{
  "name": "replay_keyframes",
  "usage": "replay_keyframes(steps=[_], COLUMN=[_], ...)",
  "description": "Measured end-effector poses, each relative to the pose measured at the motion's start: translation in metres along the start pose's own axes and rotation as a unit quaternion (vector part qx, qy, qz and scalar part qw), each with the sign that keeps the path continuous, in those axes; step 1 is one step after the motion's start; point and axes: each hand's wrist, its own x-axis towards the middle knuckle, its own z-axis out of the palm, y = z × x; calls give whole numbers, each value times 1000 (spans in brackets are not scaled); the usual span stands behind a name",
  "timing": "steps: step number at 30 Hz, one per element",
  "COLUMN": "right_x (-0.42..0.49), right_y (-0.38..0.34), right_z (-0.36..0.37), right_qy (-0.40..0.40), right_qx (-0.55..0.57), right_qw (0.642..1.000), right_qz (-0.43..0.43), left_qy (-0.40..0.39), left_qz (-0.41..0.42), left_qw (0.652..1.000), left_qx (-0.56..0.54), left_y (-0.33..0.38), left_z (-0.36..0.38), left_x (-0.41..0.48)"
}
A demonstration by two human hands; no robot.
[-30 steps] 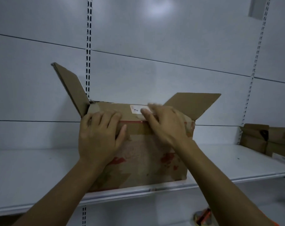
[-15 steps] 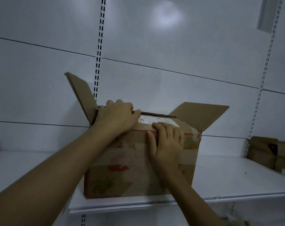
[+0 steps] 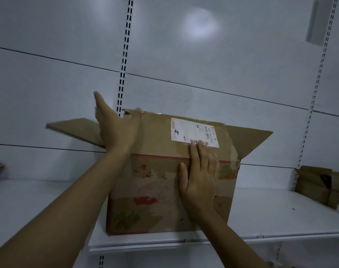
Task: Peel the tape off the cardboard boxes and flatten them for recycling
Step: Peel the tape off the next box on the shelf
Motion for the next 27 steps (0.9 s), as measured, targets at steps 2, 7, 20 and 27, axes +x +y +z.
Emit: replay_keyframes(steps=[2, 7, 20, 27], right_x=[-2, 11, 68, 58], right_y=[1, 2, 0, 0], right_z=[1, -9, -1, 0], right_qy=[-8, -5, -69, -8], right_qx=[-4, 19, -27, 50], right_qw=[1000, 1000, 995, 994], right_qz=[6, 3, -70, -93], left_qy=[-33, -3, 12, -1], left_qz=[-49, 83, 82, 81], left_qw=[998, 981, 981, 977], left_qx=[35, 178, 178, 198], left_y=[1, 1, -4, -6], left_z=[-1, 3, 9, 10], left_x=[0, -18, -16, -13])
